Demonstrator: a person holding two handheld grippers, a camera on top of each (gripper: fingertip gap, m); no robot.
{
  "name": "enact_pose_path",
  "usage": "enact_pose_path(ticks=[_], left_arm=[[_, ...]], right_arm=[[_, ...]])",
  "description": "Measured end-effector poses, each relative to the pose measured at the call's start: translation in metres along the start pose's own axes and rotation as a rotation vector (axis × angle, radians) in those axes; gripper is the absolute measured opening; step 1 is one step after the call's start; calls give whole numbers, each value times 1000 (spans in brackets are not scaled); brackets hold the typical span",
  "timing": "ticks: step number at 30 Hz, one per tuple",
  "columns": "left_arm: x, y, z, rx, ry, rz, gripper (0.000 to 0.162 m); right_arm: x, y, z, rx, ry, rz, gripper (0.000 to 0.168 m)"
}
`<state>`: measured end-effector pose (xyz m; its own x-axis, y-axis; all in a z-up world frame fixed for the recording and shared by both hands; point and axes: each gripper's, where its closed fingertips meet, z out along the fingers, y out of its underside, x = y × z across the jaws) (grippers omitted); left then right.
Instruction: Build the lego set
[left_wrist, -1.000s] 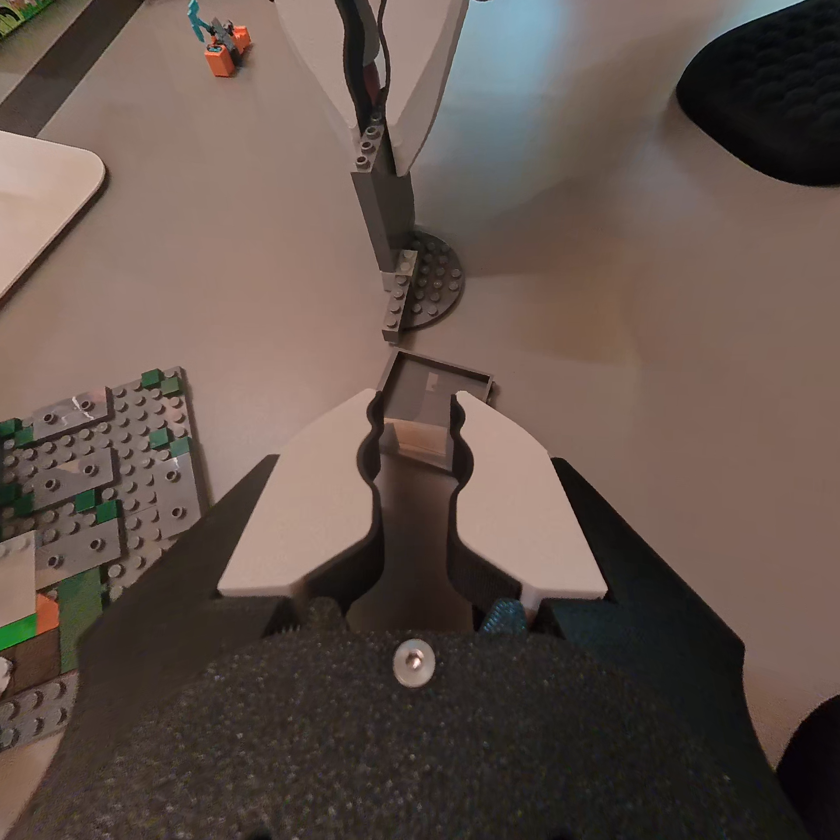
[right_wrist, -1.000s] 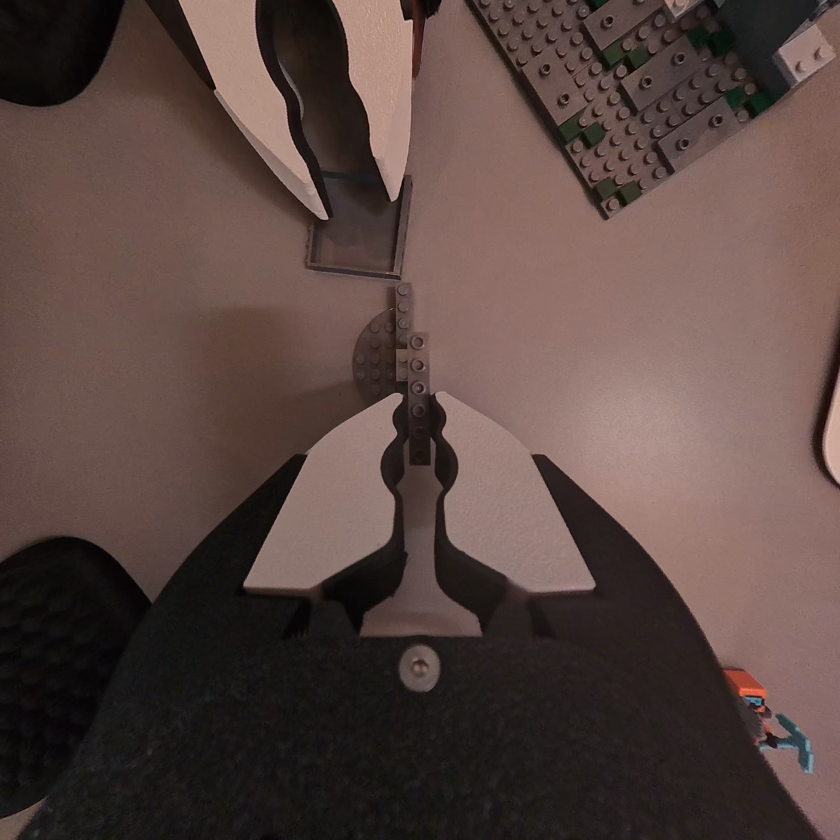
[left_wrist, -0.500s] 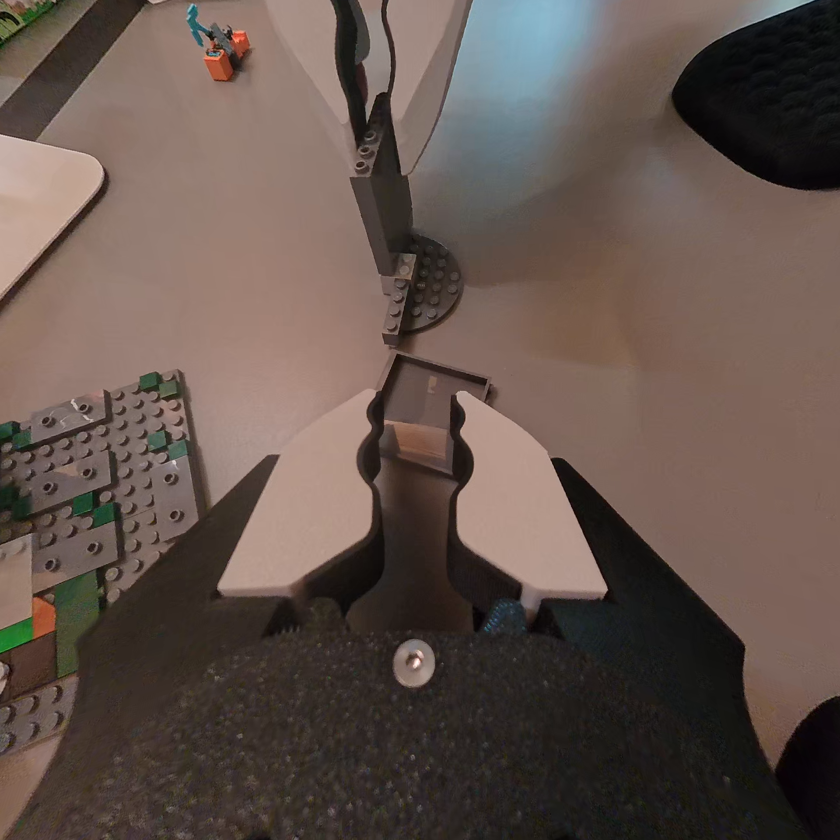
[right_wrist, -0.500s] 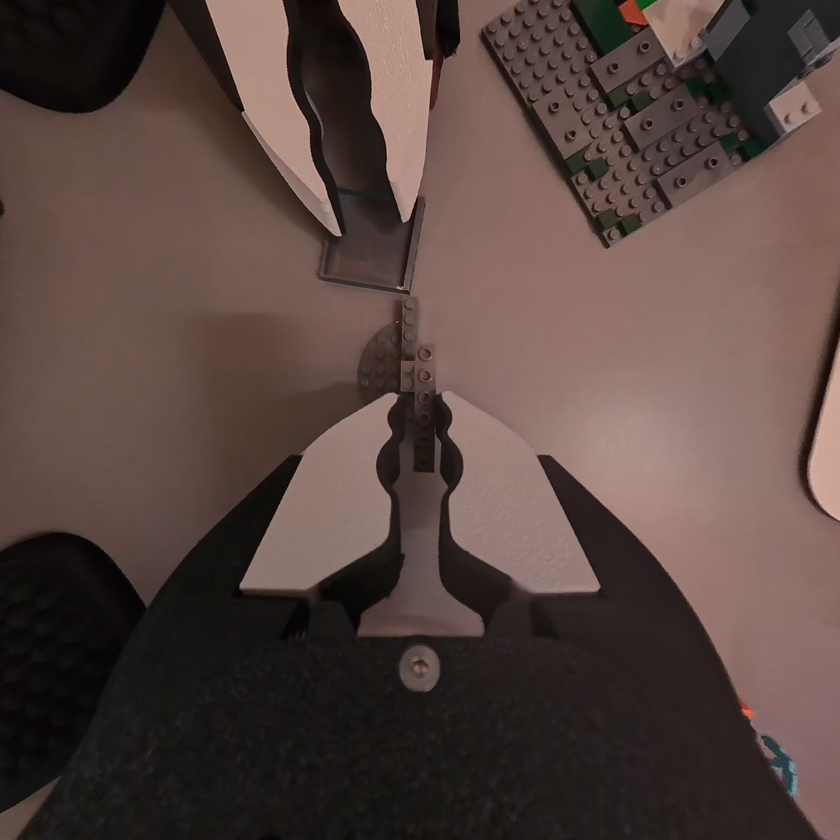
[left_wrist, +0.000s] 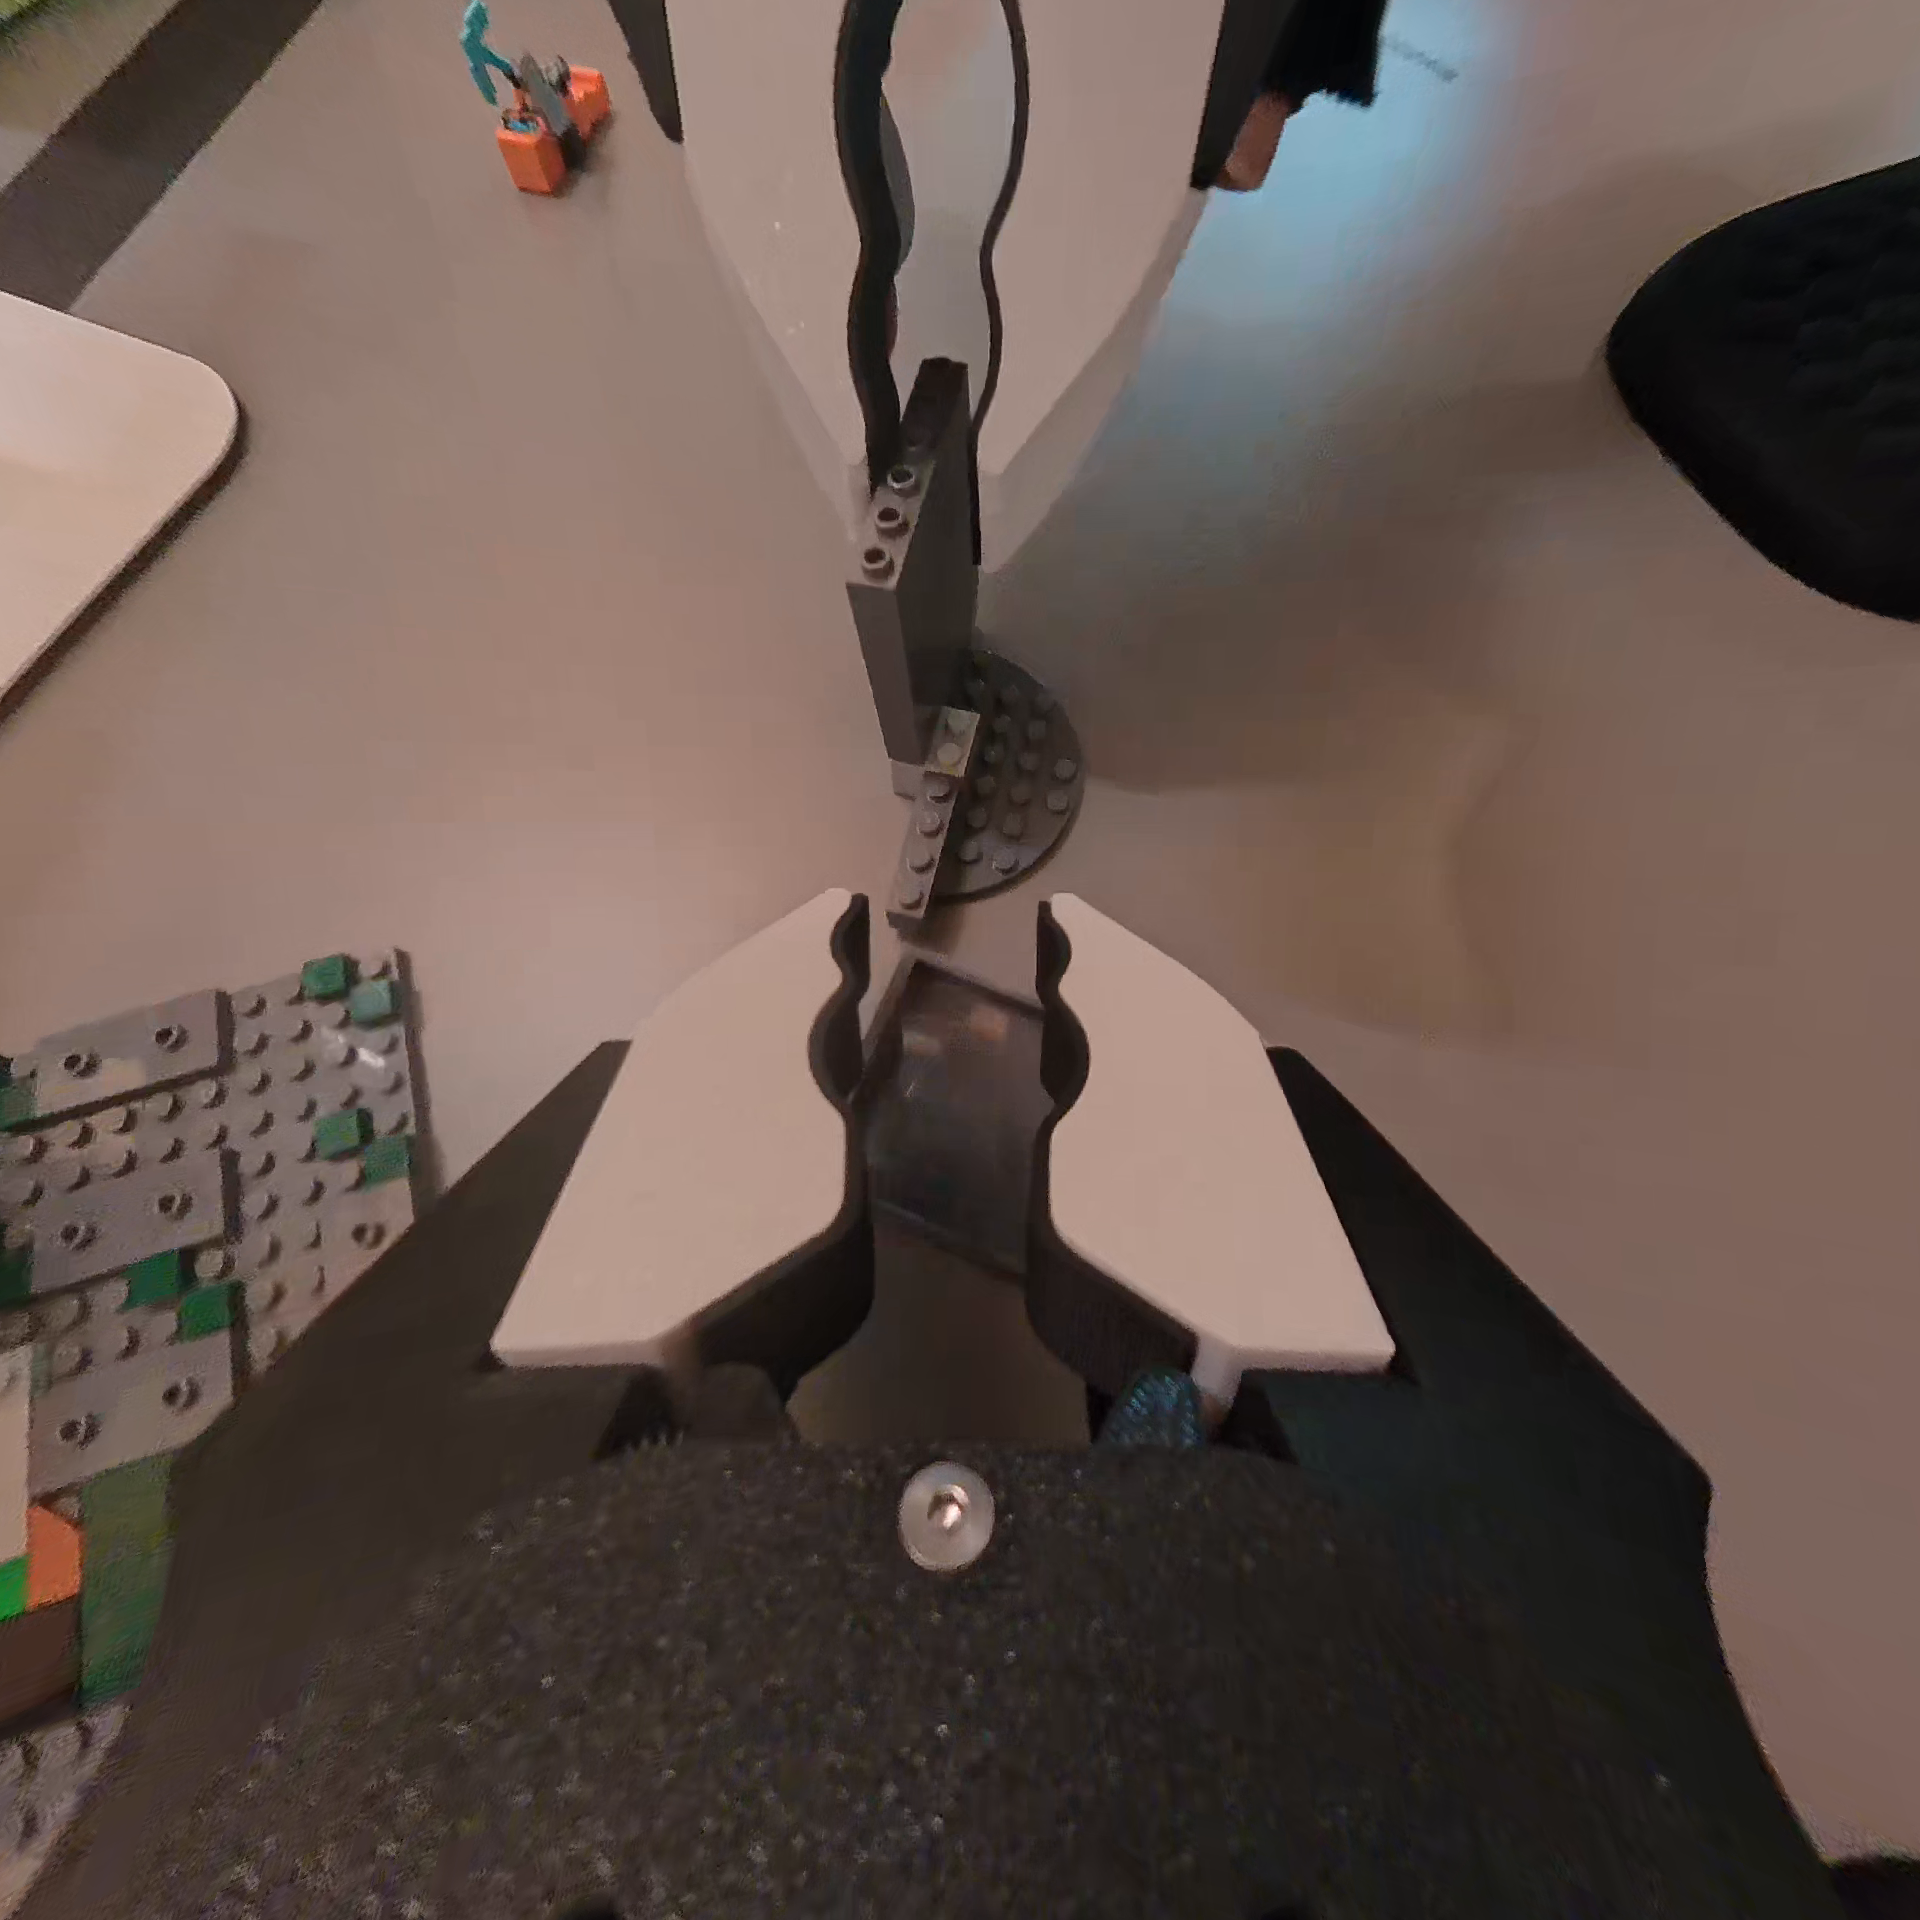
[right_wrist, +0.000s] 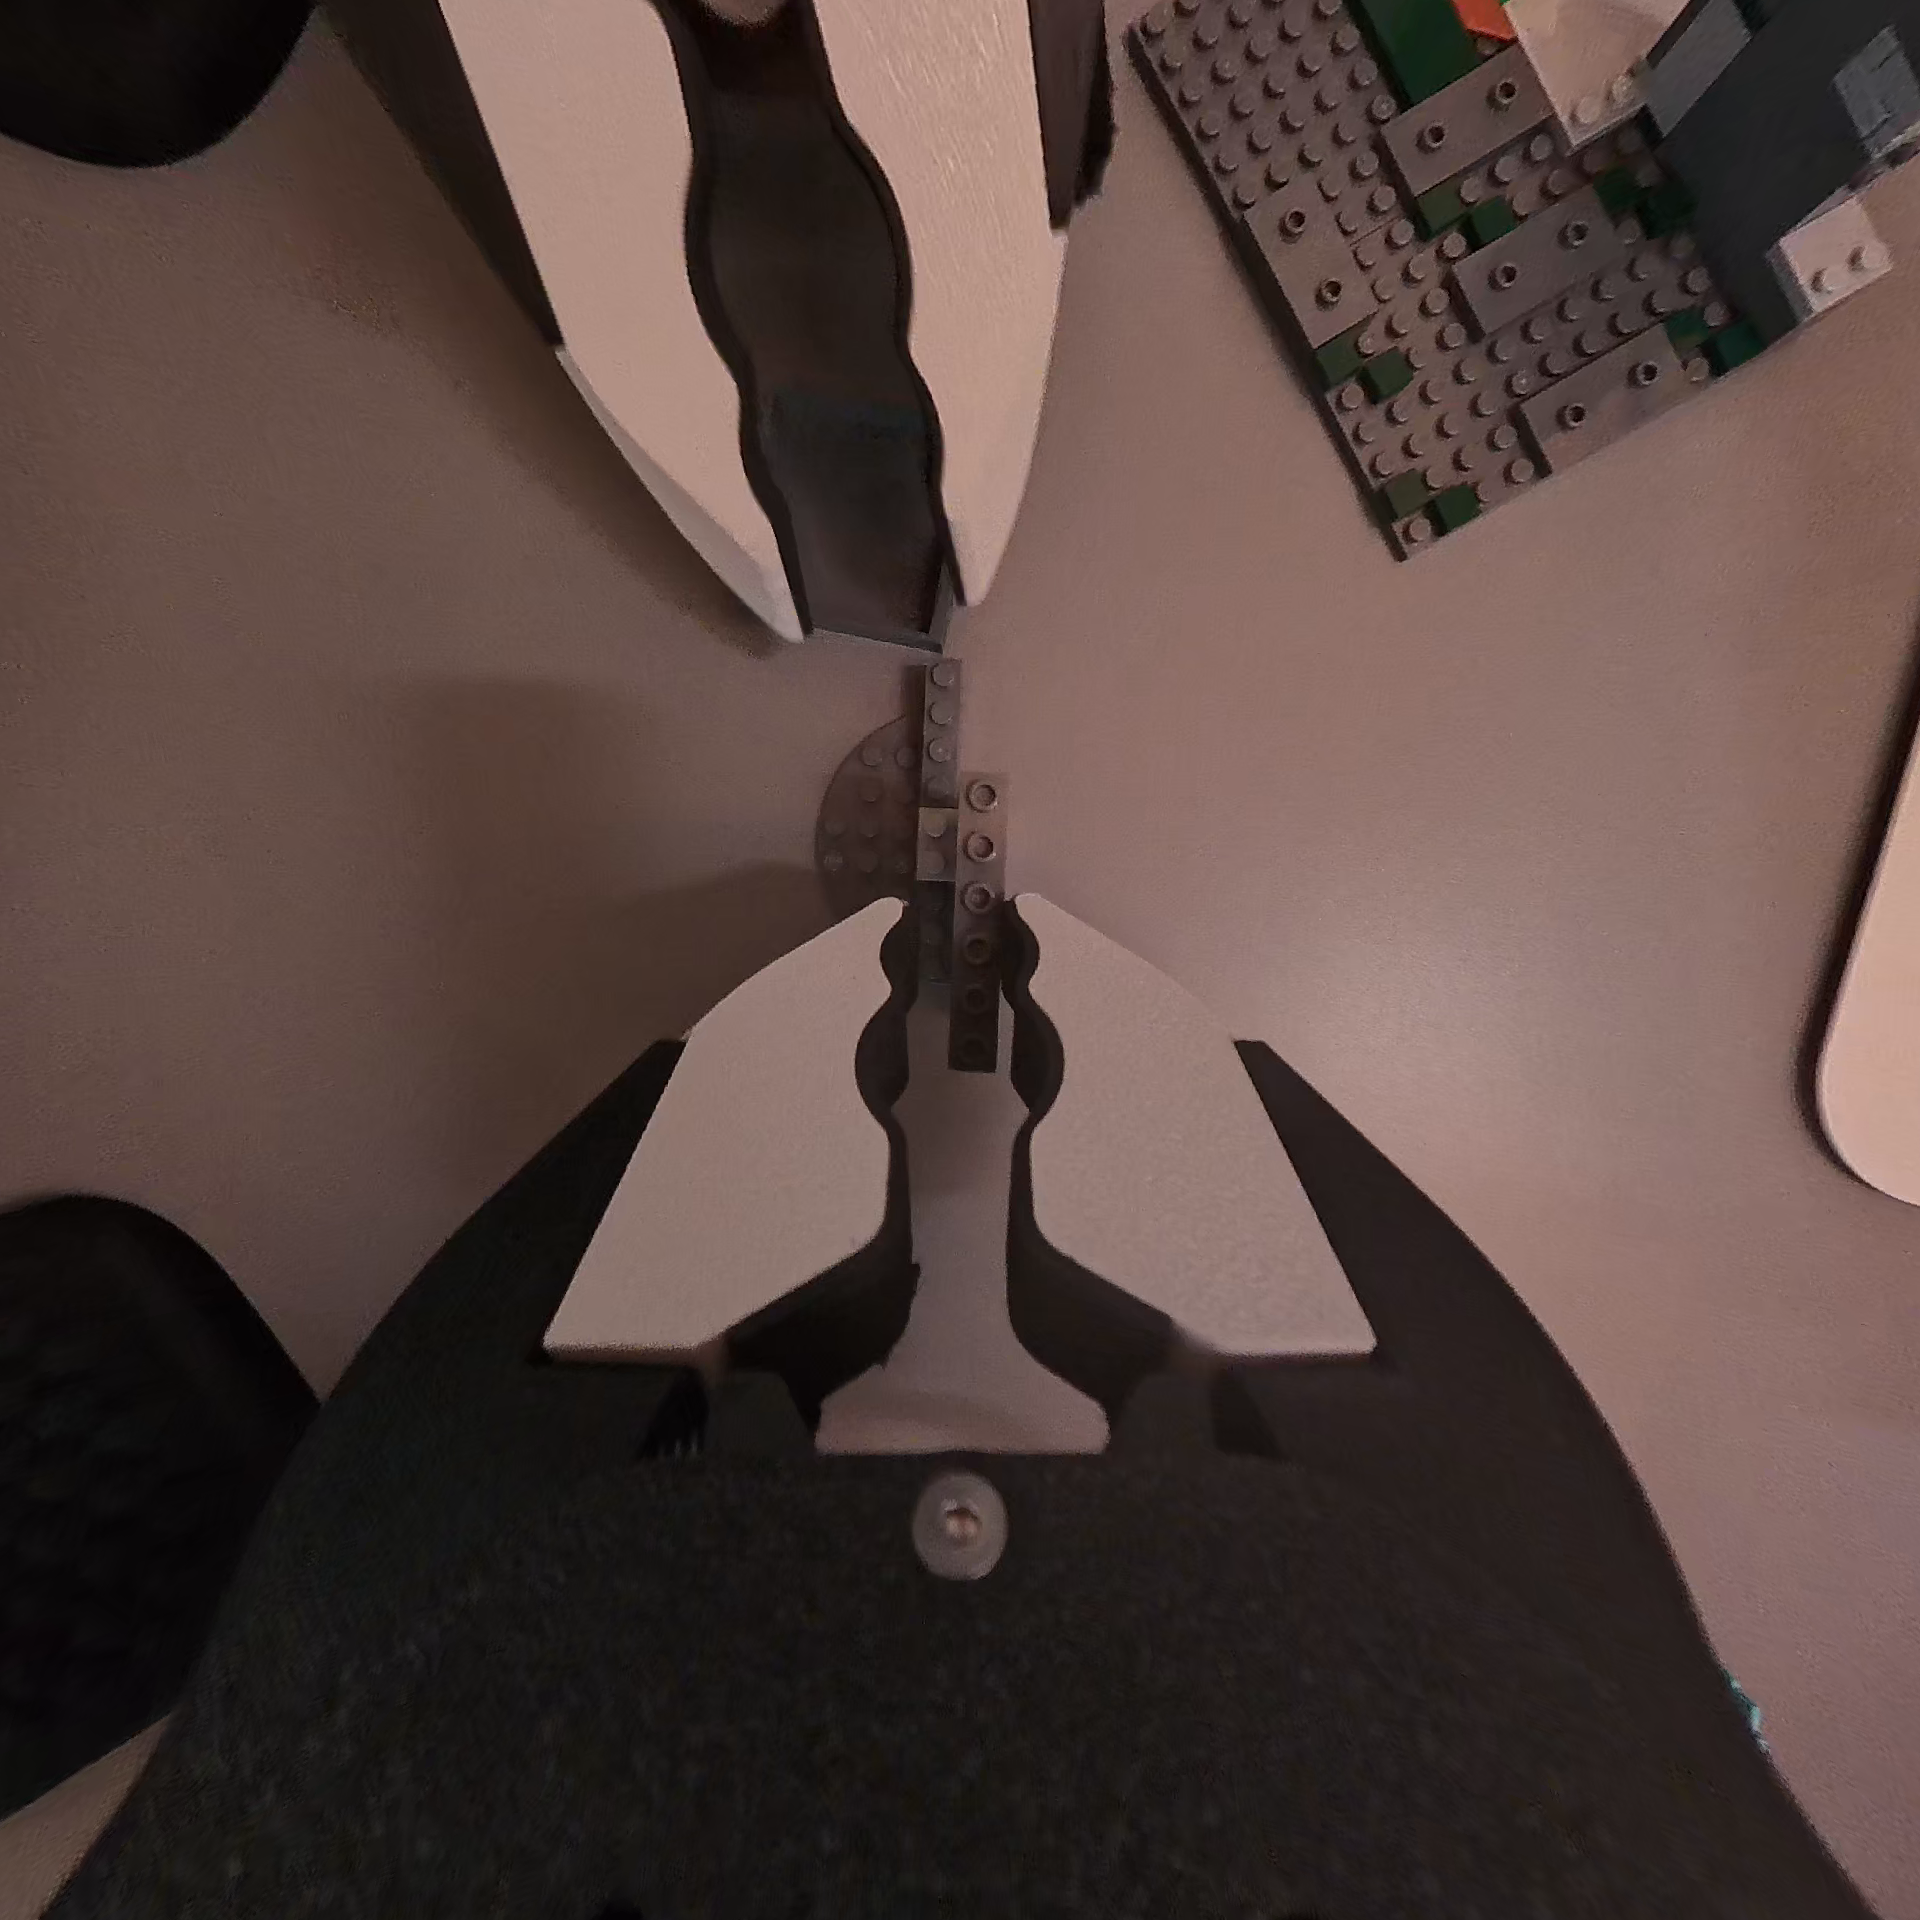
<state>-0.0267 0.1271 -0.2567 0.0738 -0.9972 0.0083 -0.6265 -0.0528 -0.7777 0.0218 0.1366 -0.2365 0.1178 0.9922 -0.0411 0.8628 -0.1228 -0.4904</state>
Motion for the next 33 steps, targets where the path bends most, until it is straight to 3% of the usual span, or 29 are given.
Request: enact_pose_path(ticks=[5, 10, 22, 33], left_arm=[[-4, 7, 25, -120, 15, 13, 33], [-3, 1, 34, -143, 77, -35, 26], [-1, 1, 34, -153, 107, 16, 20], [-3, -2, 29, -109, 104, -70, 23]], right_arm=[[0, 2, 2, -17, 1, -15, 15], [0, 2, 2, -25, -15, -19, 14], [1, 10, 4, -35, -60, -8, 7], [-1, 12, -15, 20, -61, 42, 7]])
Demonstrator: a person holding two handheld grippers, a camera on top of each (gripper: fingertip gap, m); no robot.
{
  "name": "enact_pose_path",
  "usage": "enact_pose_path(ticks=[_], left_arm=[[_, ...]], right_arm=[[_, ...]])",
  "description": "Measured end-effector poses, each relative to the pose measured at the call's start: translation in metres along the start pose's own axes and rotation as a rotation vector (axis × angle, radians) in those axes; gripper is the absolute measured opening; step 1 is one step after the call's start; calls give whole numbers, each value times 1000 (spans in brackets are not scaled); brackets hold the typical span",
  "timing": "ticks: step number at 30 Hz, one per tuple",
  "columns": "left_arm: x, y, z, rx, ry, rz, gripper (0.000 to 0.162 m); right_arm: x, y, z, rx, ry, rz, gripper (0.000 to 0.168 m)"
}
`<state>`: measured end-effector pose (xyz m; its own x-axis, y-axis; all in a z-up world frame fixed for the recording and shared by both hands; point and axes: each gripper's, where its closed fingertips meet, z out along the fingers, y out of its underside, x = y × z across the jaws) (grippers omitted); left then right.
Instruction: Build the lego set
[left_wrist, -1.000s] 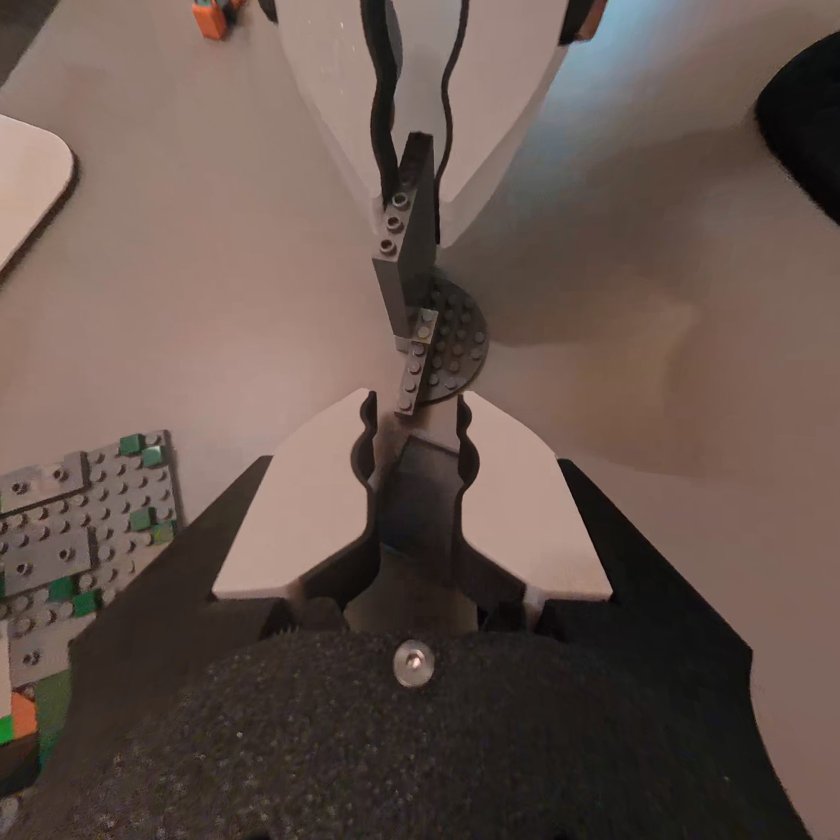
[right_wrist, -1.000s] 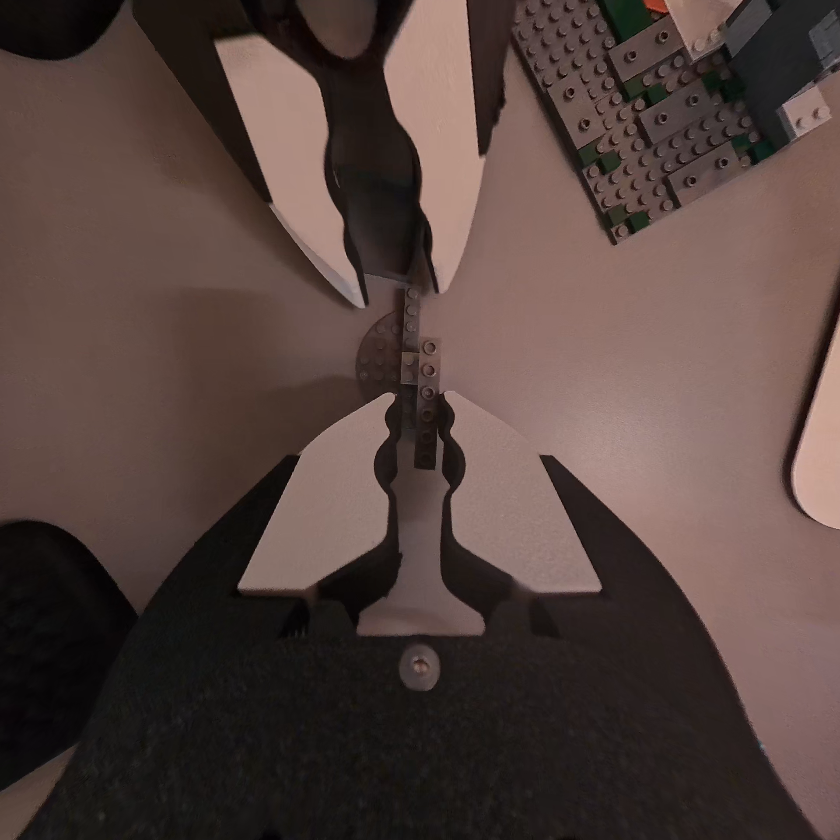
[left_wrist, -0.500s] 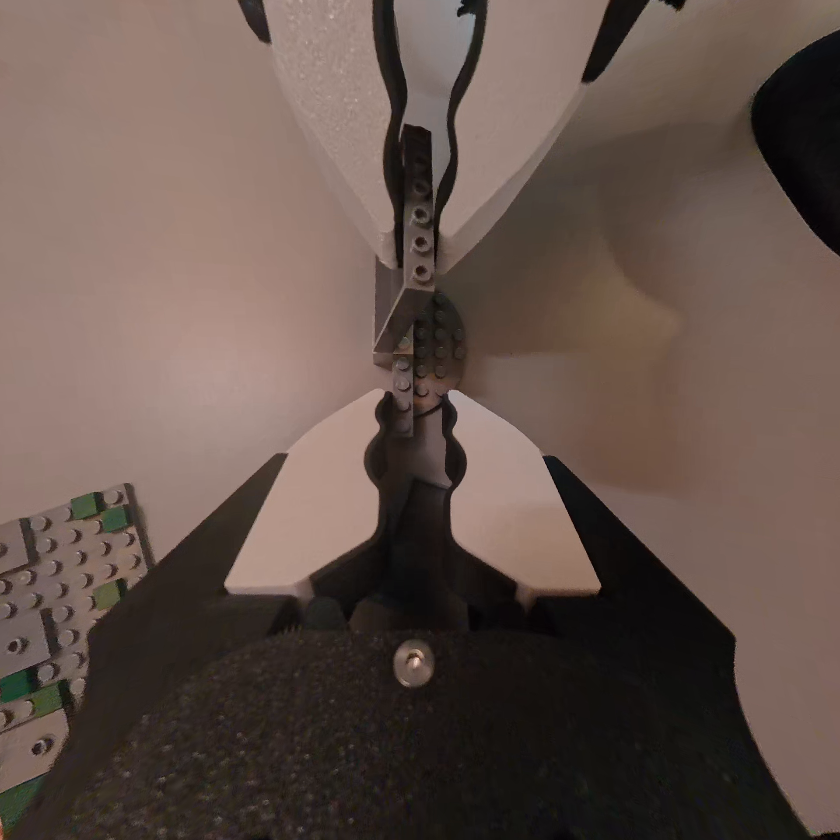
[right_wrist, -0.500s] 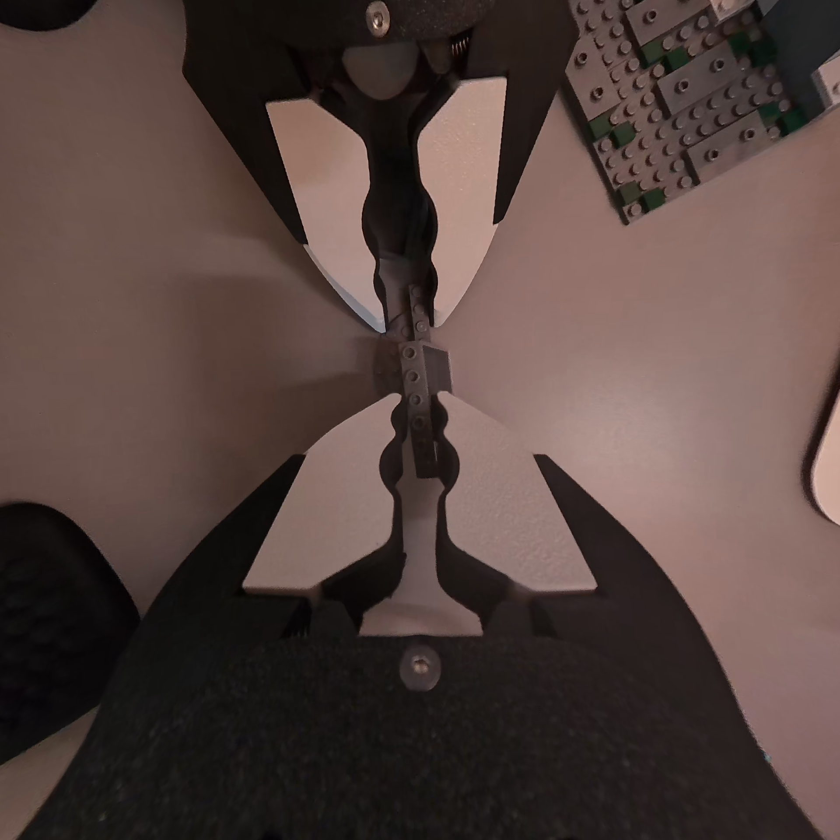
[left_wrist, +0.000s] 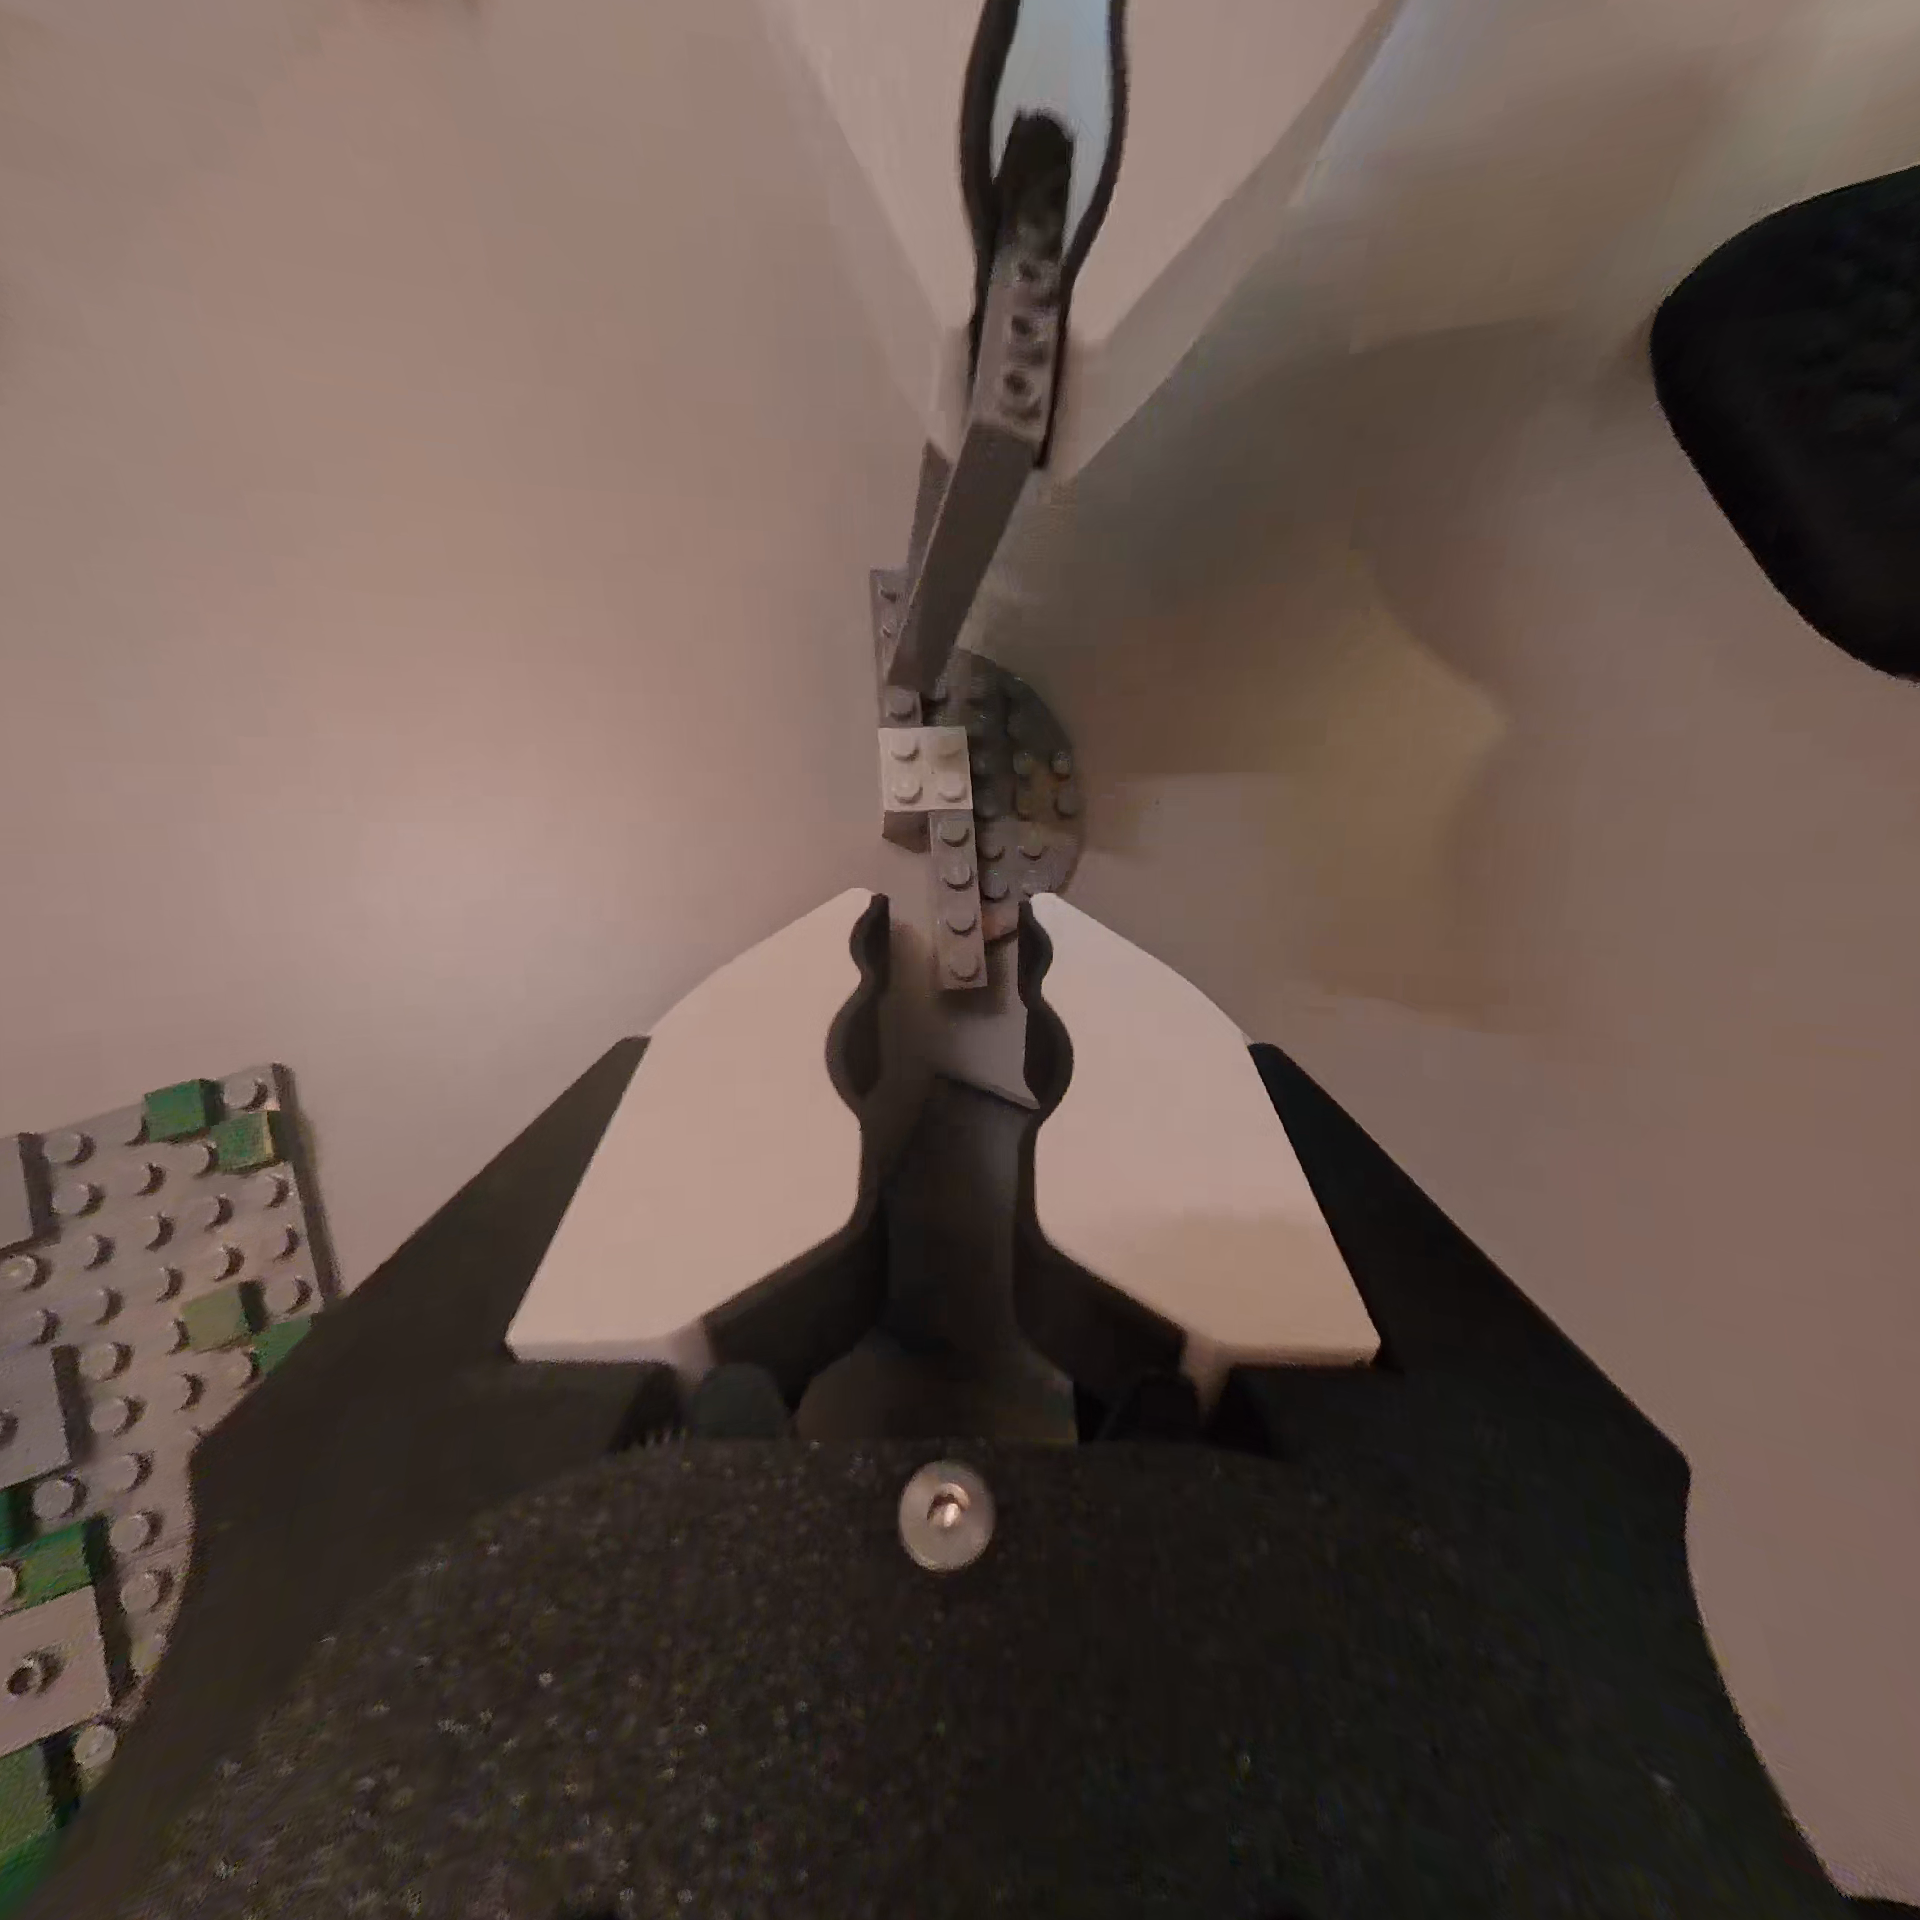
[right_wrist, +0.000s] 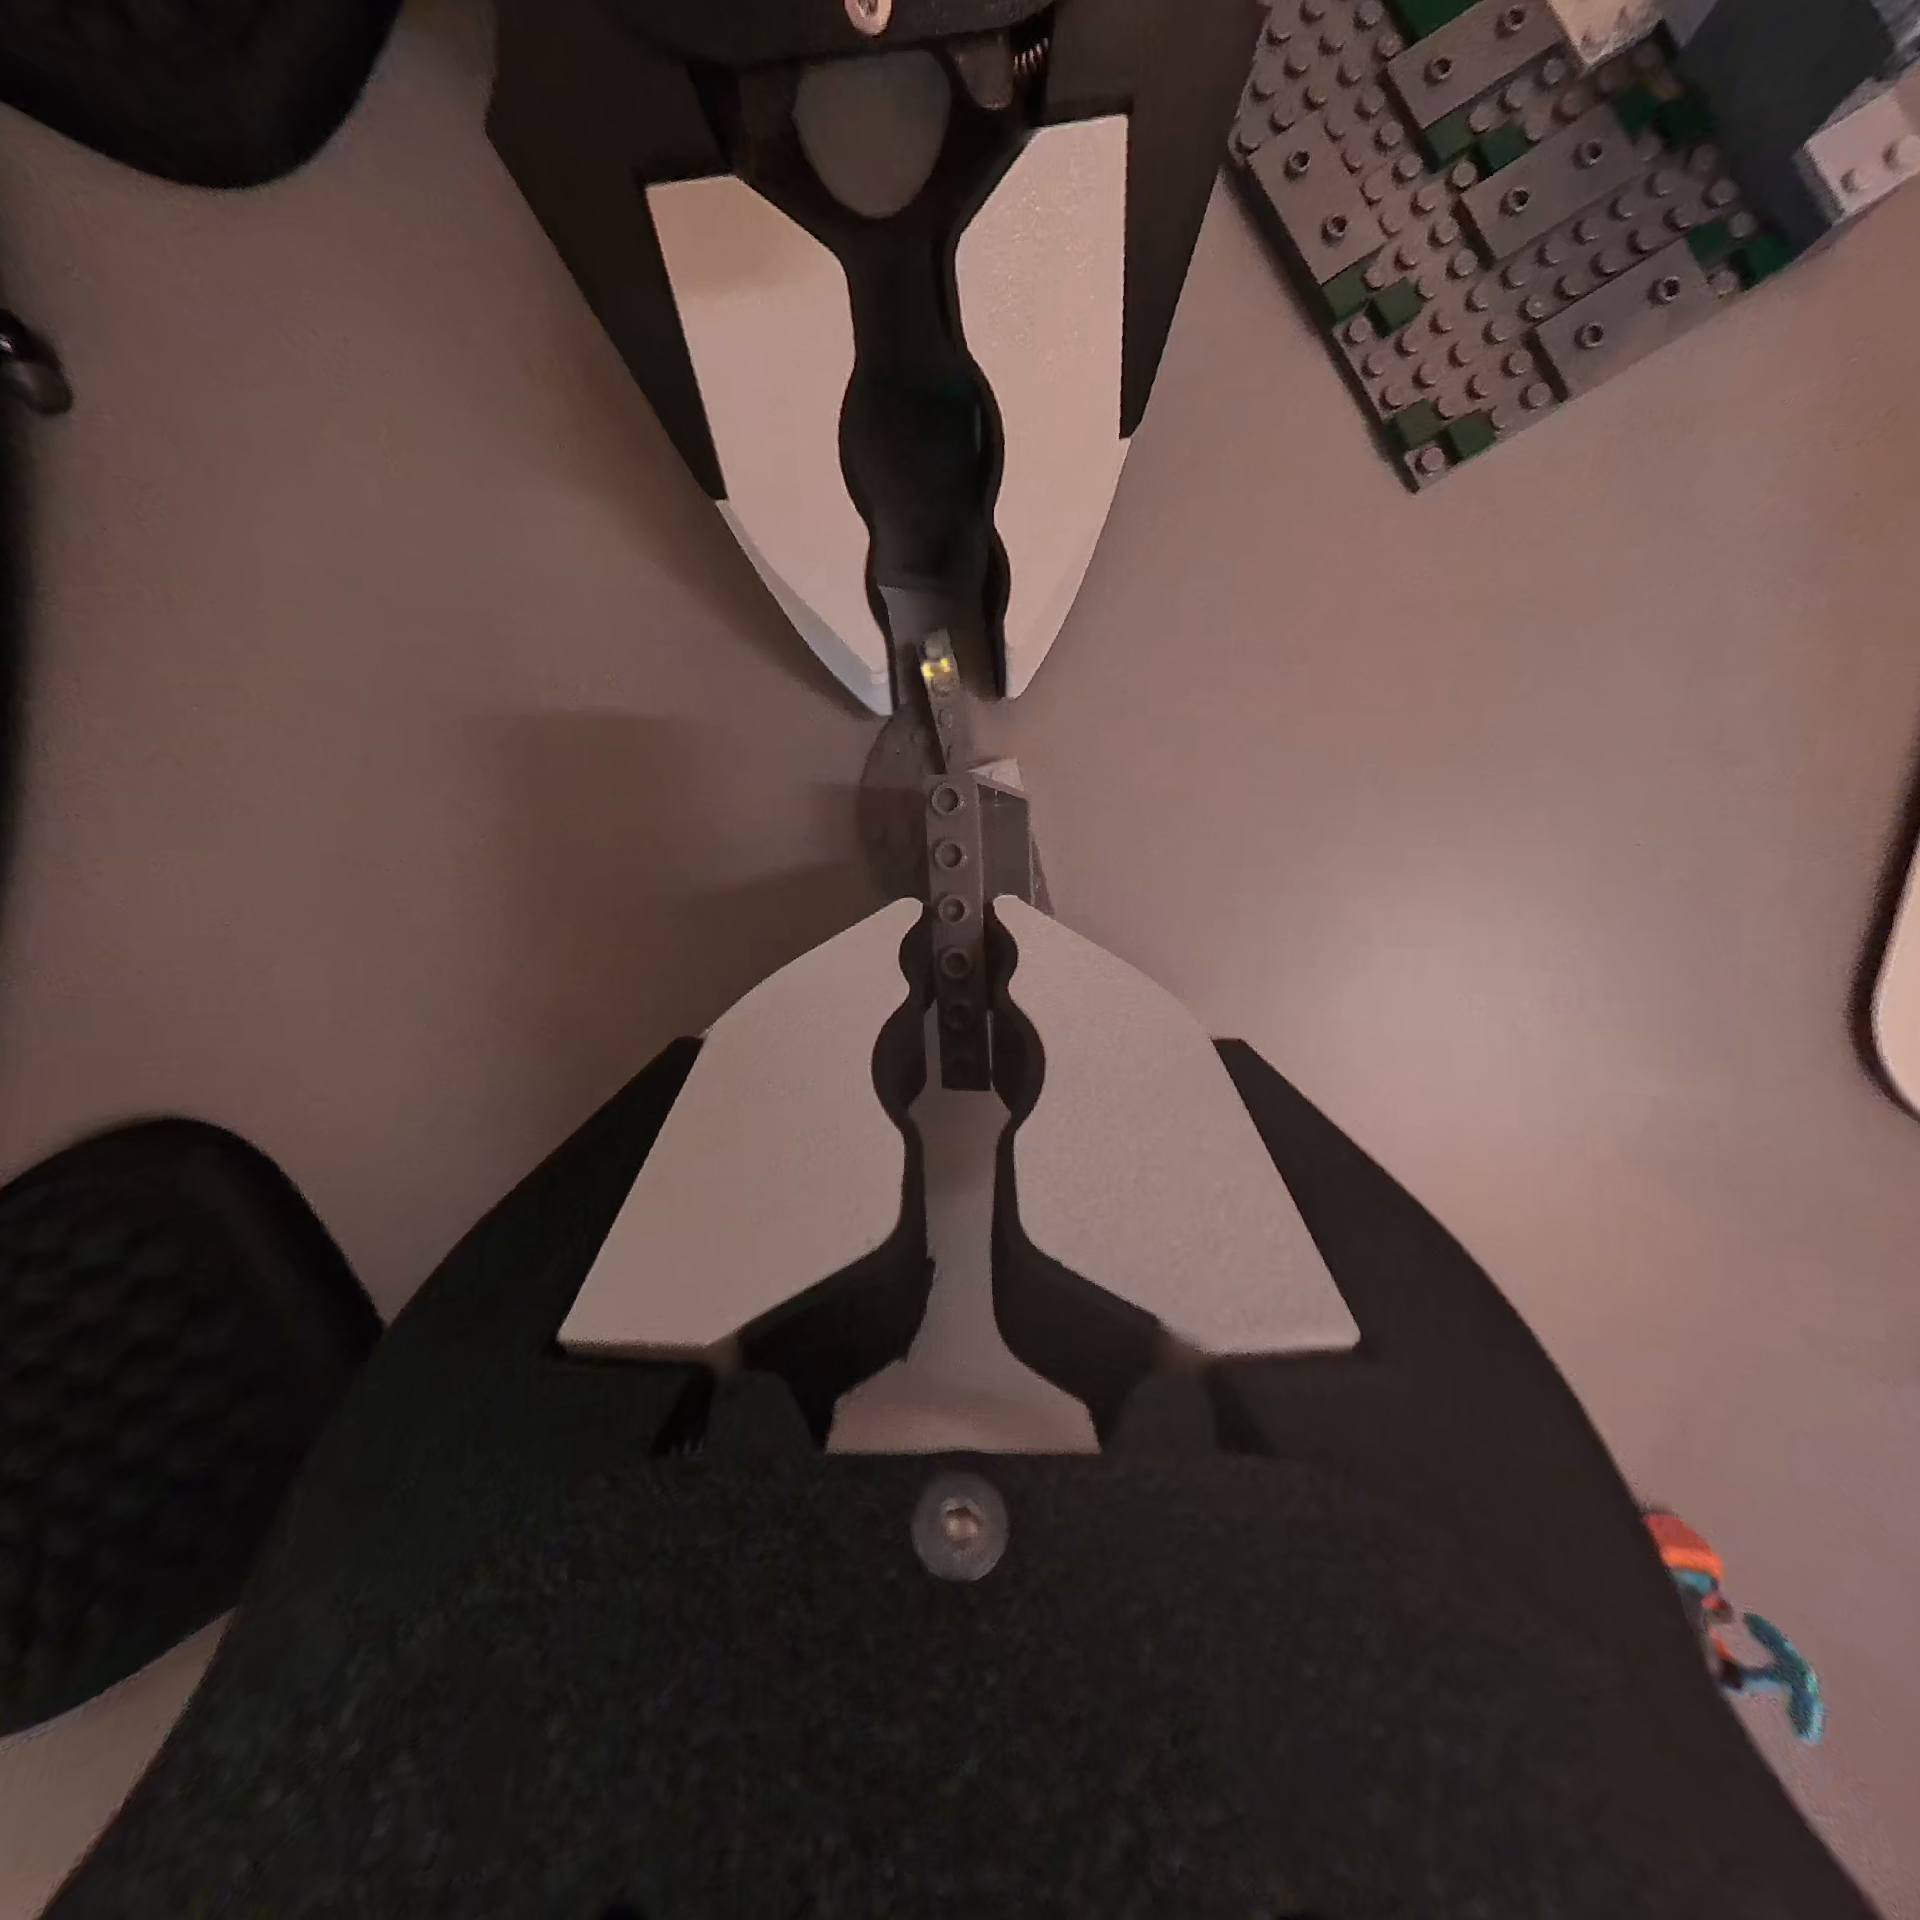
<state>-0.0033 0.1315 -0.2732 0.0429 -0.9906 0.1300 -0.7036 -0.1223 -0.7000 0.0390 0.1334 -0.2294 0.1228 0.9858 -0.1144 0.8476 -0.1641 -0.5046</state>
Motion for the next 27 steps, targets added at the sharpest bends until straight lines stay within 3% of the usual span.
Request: enact_pose_path(ticks=[4, 10, 27], left_arm=[[4, 1, 4, -40, -12, 50, 9], [7, 1, 5, -63, -1, 88, 8], [9, -4, 3, -14, 25, 87, 8]], right_arm=[[-20, 24, -12, -35, -71, 50, 7], [-38, 65, -11, -124, -130, 116, 7], [-28, 61, -13, -52, -95, 107, 16]])
